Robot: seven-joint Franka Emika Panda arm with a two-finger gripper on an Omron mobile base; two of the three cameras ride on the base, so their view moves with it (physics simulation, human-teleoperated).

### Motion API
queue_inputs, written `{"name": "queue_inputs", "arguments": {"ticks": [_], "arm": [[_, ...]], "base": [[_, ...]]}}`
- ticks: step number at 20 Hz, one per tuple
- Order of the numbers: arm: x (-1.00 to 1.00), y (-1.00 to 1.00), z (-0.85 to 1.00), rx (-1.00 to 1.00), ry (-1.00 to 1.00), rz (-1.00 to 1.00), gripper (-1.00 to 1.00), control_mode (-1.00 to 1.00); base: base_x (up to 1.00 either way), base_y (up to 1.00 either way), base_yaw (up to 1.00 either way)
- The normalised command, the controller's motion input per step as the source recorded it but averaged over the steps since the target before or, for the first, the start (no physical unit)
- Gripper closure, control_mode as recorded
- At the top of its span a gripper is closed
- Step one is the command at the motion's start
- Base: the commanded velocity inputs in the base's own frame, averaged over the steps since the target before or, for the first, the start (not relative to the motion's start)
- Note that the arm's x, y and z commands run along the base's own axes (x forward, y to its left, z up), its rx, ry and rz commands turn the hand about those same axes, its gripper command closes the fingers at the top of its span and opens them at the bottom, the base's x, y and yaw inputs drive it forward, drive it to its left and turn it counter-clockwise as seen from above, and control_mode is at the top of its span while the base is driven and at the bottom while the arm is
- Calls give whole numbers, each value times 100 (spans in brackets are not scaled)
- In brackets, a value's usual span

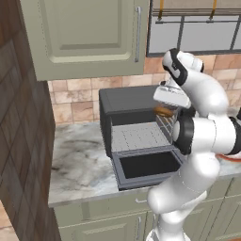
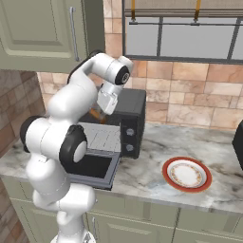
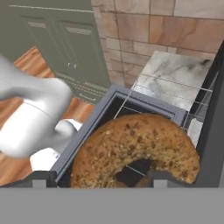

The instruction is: Pick up the bagel from the plate, place it on the toaster oven rack, close the door, and set the timer.

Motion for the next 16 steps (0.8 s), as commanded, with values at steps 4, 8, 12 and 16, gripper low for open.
{"name": "queue_inputs", "arguments": {"ticks": [4, 8, 12, 16], "arm": [[-24, 11, 0, 0, -6, 0, -100, -100], [-66, 24, -11, 0, -10, 0, -100, -100], [-90, 31, -50, 0, -7, 0, -100, -100], [-79, 15, -69, 0, -3, 0, -100, -100]], "base": [[0, 0, 0], [0, 0, 0], [0, 0, 0], [0, 0, 0]]}}
